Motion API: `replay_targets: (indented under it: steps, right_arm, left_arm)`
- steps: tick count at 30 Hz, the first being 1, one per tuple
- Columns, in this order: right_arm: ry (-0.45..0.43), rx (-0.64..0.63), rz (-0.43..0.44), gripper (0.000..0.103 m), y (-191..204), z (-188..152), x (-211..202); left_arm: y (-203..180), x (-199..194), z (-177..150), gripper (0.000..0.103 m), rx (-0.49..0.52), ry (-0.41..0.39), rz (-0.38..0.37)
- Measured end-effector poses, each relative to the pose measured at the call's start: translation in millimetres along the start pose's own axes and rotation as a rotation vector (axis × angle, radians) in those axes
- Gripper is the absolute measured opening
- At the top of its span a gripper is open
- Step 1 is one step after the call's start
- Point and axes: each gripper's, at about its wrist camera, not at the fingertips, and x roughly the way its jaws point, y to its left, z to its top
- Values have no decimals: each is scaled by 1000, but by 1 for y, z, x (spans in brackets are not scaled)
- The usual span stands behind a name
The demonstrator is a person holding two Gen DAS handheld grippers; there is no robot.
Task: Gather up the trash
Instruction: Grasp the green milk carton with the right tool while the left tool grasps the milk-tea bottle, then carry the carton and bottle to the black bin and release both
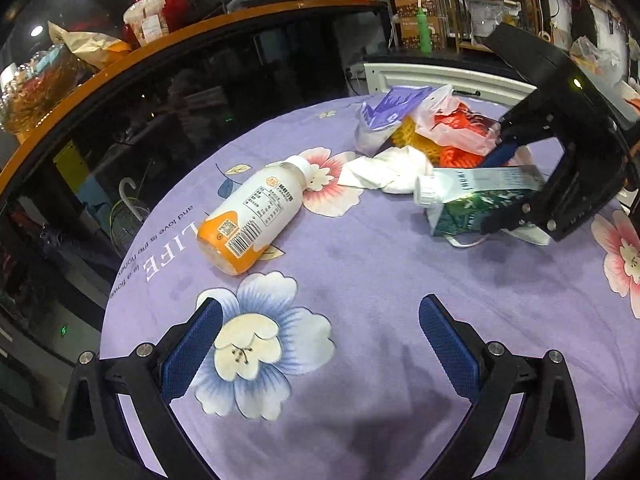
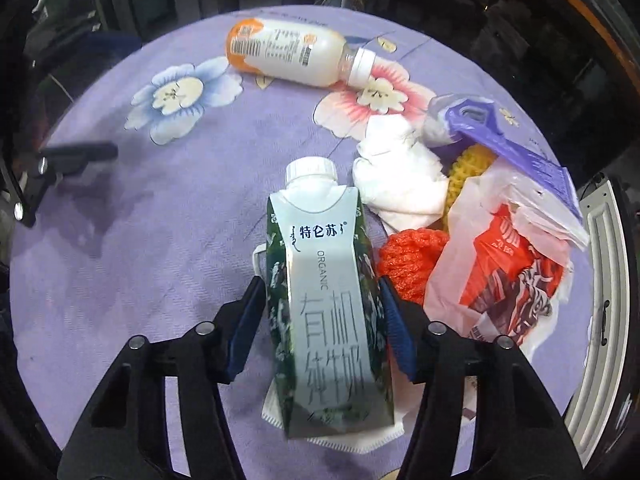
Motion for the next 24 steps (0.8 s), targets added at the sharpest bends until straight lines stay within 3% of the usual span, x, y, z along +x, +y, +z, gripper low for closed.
replay_targets:
  steps: [3,8,17,20,24]
  right_arm:
    - [8,3,19,52,2,1,8]
    - [-51,44,60,51,2,-4,-9]
    - [-157,126,103,51,6,-30,-44]
    - [-177,140,115,51,10,-40,-51]
    - [-206,167,133,51,12,-50,-58]
  left_arm:
    - [16,13,15,97,13,29,26]
    - [40,40,47,97,17,79,50]
    - [31,113,81,97,189,277,55]
    - [21,131,81,89,265,325,81]
    - [20,139,84,76,272,346,88]
